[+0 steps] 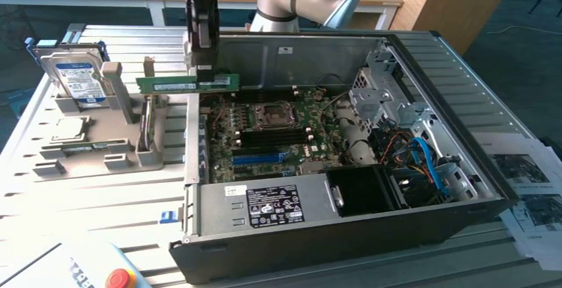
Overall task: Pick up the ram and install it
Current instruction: 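Pick up the ram and move it above insertion slot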
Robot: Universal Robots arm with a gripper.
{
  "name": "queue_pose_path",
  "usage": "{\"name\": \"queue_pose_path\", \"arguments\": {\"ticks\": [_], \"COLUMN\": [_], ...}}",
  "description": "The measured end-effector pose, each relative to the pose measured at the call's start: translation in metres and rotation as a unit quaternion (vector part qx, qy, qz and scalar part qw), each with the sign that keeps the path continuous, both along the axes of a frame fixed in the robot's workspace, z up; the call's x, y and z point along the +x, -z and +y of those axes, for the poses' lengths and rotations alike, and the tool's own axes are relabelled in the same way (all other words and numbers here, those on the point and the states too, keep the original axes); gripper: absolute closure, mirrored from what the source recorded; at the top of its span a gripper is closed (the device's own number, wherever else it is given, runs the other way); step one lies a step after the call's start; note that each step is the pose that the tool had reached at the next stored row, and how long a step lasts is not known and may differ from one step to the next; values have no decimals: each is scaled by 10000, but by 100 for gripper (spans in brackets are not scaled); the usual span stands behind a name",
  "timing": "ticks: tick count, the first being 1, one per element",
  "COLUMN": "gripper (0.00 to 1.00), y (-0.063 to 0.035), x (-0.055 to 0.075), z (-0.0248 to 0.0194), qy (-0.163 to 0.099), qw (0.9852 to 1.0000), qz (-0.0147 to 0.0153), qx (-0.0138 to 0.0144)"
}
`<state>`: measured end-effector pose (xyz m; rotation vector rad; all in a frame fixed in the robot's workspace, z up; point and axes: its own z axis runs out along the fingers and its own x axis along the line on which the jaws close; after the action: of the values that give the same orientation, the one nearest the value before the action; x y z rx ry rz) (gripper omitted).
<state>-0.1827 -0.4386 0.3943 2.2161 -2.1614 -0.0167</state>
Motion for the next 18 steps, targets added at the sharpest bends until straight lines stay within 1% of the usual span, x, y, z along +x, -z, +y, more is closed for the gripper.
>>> {"name": "queue_pose_path", "arguments": {"ticks": [18], "gripper": [88], "y": [0], "x": [198], "z": [-44], "qy": [0], "qw": [10000], "qz": [9], "qx": [0]}}
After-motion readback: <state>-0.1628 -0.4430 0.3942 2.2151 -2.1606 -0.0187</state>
